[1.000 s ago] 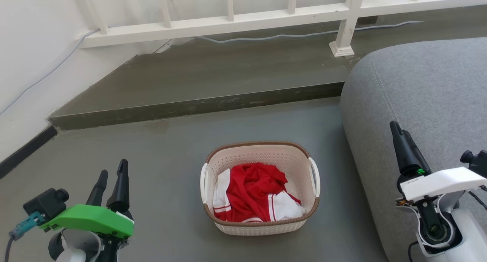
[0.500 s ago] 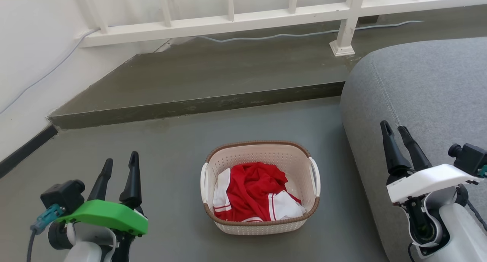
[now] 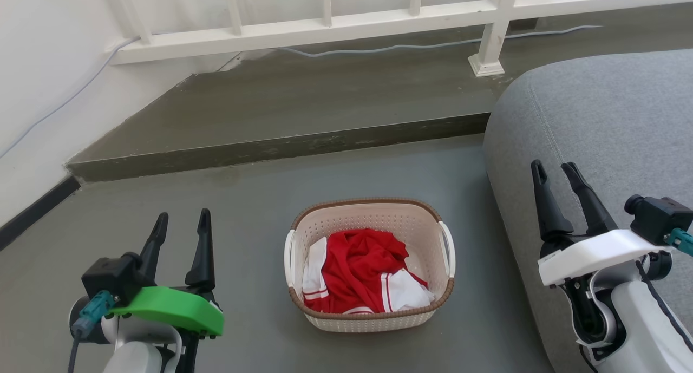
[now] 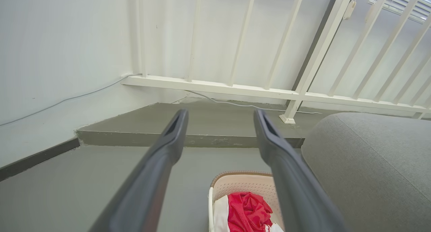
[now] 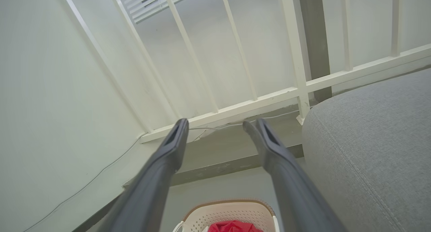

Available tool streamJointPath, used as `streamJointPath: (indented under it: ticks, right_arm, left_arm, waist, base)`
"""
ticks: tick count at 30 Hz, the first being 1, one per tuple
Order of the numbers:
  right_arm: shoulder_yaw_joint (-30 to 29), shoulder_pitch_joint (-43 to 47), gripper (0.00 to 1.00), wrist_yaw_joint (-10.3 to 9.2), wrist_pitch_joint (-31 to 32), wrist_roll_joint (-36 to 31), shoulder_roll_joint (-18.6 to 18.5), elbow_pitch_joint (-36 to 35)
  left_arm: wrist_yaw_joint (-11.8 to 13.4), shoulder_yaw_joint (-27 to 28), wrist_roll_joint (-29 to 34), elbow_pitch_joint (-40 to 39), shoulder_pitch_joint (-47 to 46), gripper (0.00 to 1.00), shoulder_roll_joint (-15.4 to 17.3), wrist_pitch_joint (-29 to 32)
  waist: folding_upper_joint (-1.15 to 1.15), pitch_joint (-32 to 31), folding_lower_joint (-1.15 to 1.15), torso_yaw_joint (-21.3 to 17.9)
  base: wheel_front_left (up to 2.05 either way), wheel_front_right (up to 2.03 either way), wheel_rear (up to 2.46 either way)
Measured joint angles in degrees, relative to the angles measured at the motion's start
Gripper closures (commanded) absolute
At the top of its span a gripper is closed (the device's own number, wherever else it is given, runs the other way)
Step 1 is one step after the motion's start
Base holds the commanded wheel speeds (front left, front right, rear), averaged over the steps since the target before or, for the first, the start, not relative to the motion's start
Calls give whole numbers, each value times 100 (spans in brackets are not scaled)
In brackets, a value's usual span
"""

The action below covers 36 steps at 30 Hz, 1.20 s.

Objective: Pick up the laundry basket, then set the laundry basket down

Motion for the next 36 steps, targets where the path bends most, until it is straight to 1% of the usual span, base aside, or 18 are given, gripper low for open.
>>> streamJointPath:
  ticks: [9, 13, 28, 34, 36]
  right_arm:
    - [165, -53, 0, -141, -178, -627, -58, -63]
    - [240, -112, 0, -149, -269, -882, -80, -111]
    - [218, -112, 0, -149, -269, -975, -59, -81]
    - [219, -112, 0, -148, -269, -976, -56, -81]
    - [219, -112, 0, -148, -269, -978, -56, -89]
  left_arm:
    - [54, -91, 669, -123, -37, 0, 1, -187]
    - [58, -157, 925, -179, -88, 0, 1, -258]
    - [51, -47, 983, -193, -88, 0, -12, -265]
    - [42, -16, 988, -283, -88, 0, -15, -265]
    - [-3, -10, 989, -354, -97, 0, -16, -265]
  waist:
    - [0, 31, 0, 10]
    - [0, 37, 0, 12]
    - [0, 50, 0, -11]
    - [0, 199, 0, -44]
    - [0, 279, 0, -57]
  base:
    - [0, 0, 0]
    - [0, 0, 0]
    - [0, 0, 0]
    - [0, 0, 0]
    - [0, 0, 0]
